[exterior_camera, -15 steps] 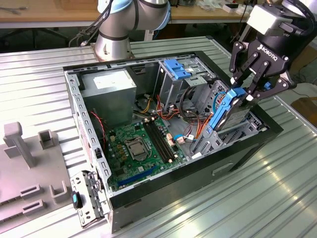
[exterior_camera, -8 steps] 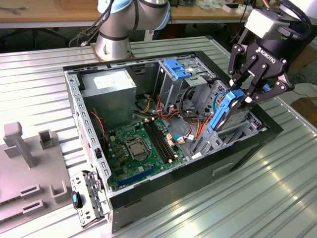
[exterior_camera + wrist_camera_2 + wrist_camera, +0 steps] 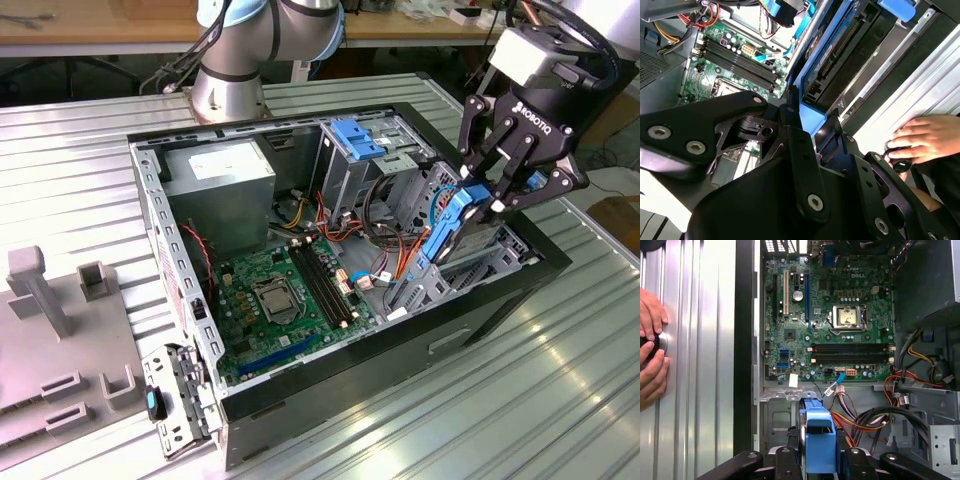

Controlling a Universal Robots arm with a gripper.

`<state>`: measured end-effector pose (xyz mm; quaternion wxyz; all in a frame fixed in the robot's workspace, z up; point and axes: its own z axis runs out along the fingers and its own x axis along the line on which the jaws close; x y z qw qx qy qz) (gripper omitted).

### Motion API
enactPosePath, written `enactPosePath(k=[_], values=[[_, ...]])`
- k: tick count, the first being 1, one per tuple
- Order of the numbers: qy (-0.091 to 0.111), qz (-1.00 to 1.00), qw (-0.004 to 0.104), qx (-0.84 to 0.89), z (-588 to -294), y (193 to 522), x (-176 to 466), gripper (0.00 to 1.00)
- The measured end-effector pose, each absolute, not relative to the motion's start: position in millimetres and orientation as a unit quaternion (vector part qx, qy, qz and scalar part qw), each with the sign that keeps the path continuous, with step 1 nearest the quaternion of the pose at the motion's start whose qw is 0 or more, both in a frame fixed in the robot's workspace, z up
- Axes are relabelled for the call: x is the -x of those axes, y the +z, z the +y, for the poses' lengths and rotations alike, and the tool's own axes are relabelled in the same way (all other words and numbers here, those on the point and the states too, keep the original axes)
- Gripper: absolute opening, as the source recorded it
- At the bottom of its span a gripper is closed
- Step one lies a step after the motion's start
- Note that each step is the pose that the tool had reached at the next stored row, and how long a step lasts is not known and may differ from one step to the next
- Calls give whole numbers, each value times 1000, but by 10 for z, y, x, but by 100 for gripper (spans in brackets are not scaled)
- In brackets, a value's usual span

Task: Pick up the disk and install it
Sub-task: 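Insert the disk into the insertion slot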

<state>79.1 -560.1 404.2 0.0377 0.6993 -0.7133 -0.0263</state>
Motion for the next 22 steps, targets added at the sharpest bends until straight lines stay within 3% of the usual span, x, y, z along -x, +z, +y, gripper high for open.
enactPosePath(k=[22], values=[[-26,-713,38,-699,-5601,3824,-791,37]])
